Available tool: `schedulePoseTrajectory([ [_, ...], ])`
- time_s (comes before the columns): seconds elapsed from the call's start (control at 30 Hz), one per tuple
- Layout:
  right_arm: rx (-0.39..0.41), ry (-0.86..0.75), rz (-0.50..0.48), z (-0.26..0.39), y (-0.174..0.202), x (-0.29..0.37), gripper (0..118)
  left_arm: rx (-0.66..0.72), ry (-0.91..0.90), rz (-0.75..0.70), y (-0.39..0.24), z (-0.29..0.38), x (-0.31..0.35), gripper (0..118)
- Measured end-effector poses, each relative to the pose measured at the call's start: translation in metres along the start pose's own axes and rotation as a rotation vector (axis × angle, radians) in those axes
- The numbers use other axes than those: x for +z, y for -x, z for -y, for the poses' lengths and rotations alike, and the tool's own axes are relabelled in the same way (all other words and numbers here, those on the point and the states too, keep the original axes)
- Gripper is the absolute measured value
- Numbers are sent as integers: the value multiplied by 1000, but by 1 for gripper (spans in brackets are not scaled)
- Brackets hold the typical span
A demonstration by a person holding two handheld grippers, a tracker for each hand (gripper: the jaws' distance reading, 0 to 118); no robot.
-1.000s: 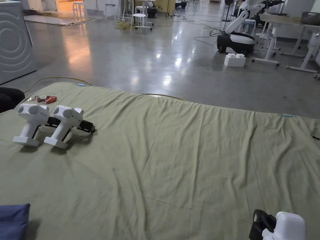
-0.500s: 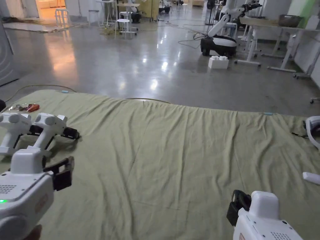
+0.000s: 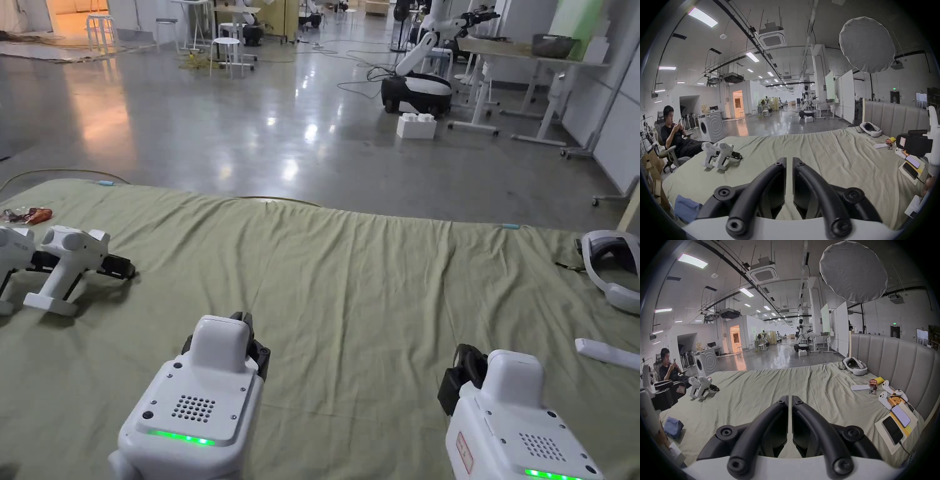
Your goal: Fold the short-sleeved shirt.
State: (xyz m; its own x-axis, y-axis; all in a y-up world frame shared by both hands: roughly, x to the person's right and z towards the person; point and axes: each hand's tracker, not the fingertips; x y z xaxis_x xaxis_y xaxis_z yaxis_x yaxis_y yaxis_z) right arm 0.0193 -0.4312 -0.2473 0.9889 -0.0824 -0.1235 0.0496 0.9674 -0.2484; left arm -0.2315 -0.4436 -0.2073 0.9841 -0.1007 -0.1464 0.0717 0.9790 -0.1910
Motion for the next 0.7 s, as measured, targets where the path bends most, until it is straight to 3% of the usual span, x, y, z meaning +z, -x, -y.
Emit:
schedulePoseTrajectory([
  [0.33, 75, -25, -26, 5, 5, 6, 6, 60, 1, -27, 11, 3, 1, 7],
  [0.63, 59, -10, 0, 11, 13, 6, 6, 87, 24, -43, 17, 5, 2, 7],
  [0.7, 78, -5, 25, 13, 15, 5, 13, 73, 30, -39, 16, 5, 2, 7],
])
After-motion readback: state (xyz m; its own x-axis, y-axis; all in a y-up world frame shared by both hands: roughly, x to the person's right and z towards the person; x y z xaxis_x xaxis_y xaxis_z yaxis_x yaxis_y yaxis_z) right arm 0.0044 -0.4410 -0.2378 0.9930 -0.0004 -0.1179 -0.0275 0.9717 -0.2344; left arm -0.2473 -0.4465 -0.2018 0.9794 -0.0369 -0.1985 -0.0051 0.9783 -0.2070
